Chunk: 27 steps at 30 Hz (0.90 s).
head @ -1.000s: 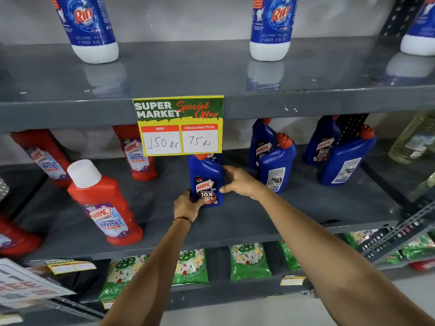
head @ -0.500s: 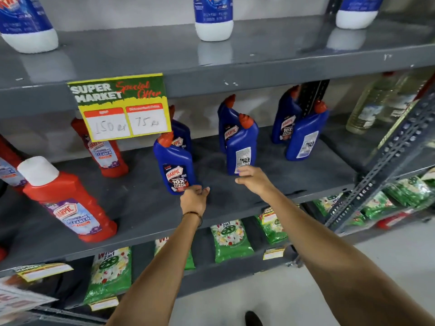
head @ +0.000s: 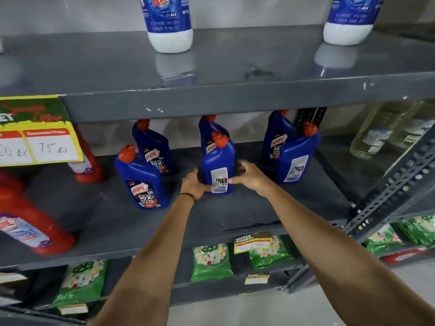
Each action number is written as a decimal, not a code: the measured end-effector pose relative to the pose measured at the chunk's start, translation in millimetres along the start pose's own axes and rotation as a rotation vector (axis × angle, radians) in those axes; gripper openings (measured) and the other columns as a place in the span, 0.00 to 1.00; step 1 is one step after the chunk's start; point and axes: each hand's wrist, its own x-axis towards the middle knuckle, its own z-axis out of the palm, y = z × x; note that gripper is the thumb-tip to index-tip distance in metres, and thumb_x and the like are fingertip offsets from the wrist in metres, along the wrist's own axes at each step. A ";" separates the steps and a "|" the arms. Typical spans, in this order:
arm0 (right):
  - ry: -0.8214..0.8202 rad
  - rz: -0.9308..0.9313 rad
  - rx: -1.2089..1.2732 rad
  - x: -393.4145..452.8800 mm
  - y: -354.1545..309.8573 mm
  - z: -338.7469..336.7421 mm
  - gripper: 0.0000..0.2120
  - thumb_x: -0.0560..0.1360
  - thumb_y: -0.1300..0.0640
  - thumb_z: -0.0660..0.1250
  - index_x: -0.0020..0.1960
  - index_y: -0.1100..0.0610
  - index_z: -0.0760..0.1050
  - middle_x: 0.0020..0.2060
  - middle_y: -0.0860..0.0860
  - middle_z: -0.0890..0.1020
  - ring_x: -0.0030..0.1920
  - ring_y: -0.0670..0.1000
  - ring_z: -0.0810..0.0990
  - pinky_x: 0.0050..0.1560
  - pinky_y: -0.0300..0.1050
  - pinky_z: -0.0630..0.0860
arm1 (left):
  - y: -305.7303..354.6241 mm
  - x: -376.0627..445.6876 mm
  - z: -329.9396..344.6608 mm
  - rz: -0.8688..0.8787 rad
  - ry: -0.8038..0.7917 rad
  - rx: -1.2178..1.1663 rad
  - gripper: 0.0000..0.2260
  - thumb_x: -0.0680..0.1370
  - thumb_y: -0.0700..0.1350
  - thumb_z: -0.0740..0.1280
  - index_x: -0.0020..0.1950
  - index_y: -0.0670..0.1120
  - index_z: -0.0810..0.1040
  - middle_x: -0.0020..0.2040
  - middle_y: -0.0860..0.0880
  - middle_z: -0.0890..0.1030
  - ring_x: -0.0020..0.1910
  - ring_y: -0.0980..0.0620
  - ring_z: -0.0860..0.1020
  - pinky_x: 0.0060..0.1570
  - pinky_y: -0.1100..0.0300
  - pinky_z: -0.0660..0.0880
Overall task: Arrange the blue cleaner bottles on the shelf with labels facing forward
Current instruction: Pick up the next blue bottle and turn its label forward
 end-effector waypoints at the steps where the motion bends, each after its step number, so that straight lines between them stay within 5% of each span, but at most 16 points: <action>1: -0.024 -0.016 0.023 2.8 -1.0 1.2 0.37 0.65 0.62 0.75 0.70 0.58 0.64 0.66 0.57 0.74 0.64 0.55 0.75 0.65 0.57 0.72 | 0.0 1.7 1.0 -0.002 -0.005 -0.014 0.30 0.63 0.36 0.76 0.63 0.38 0.71 0.61 0.40 0.79 0.60 0.42 0.77 0.62 0.50 0.73; 12: -0.036 -0.121 0.134 6.0 0.5 8.6 0.26 0.66 0.65 0.73 0.63 0.60 0.71 0.60 0.58 0.79 0.54 0.53 0.79 0.55 0.48 0.77 | -6.1 4.5 7.0 -0.004 0.012 -0.137 0.28 0.63 0.36 0.77 0.60 0.38 0.71 0.60 0.39 0.79 0.58 0.41 0.78 0.60 0.44 0.75; 15: -0.050 -0.150 0.173 3.1 -1.3 6.3 0.26 0.67 0.68 0.72 0.63 0.61 0.69 0.60 0.59 0.79 0.54 0.52 0.79 0.56 0.50 0.78 | -11.1 -2.2 5.9 0.035 0.037 -0.195 0.25 0.63 0.35 0.77 0.55 0.41 0.70 0.58 0.40 0.79 0.56 0.42 0.79 0.57 0.44 0.77; 18: -0.011 -0.156 0.243 0.0 -7.2 3.2 0.28 0.67 0.68 0.72 0.63 0.62 0.65 0.58 0.59 0.78 0.53 0.51 0.78 0.49 0.41 0.78 | -8.8 -9.8 7.2 0.085 0.084 -0.255 0.22 0.64 0.36 0.77 0.49 0.42 0.67 0.51 0.42 0.79 0.51 0.42 0.79 0.53 0.46 0.78; 24: 0.001 -0.178 0.276 -0.8 -29.9 6.4 0.34 0.61 0.60 0.79 0.61 0.57 0.64 0.51 0.47 0.77 0.51 0.46 0.78 0.49 0.40 0.77 | 10.4 -22.4 25.9 0.139 0.273 -0.149 0.21 0.66 0.45 0.76 0.45 0.44 0.65 0.47 0.41 0.81 0.45 0.41 0.80 0.42 0.50 0.77; 27: 0.075 -0.192 0.224 3.0 -33.6 13.2 0.43 0.53 0.50 0.81 0.62 0.55 0.66 0.54 0.49 0.78 0.55 0.49 0.78 0.56 0.47 0.78 | 18.9 -29.2 32.1 0.196 0.351 -0.045 0.22 0.65 0.51 0.75 0.45 0.46 0.64 0.44 0.45 0.80 0.40 0.45 0.78 0.37 0.54 0.73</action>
